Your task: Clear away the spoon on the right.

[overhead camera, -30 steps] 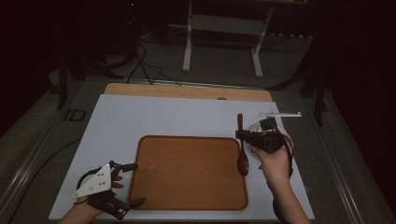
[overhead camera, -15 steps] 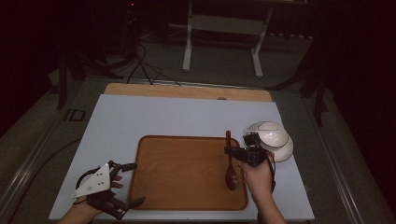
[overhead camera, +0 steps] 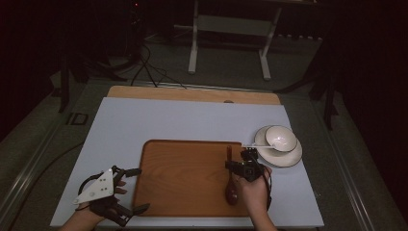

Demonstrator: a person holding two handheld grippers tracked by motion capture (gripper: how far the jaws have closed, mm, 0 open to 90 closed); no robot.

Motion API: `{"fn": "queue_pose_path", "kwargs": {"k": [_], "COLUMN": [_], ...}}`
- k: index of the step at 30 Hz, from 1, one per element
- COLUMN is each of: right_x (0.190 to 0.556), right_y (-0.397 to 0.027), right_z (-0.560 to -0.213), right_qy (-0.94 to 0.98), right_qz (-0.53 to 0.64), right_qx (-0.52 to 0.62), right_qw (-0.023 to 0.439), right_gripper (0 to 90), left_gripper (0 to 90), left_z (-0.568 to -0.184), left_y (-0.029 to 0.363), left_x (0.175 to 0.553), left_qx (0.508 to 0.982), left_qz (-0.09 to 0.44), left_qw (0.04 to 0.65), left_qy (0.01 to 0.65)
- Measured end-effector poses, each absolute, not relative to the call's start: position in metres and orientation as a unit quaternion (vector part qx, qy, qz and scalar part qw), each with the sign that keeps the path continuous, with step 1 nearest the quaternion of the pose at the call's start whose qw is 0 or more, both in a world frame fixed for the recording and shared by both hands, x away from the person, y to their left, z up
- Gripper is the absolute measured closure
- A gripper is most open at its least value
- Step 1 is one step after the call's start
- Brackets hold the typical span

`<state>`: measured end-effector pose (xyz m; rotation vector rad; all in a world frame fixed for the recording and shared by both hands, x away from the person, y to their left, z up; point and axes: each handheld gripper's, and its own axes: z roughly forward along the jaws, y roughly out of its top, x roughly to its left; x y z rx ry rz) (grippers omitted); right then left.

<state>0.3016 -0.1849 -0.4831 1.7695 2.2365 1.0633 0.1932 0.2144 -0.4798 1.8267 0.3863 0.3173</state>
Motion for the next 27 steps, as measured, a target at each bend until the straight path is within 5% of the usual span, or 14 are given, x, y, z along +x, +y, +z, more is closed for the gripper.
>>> {"fn": "queue_pose_path", "kwargs": {"k": [27], "right_x": [0.307], "right_y": [-0.186], "right_z": [-0.525], "right_qy": [0.700], "right_qz": [0.319], "right_qx": [0.633], "right_qw": [0.086], "right_gripper": [78.0], "left_gripper": [2.5], "left_z": [-0.480], "left_y": [0.214], "left_x": [0.193], "left_qx": [0.784], "left_qz": [0.134], "left_qw": [0.583], "left_qy": [0.162]}}
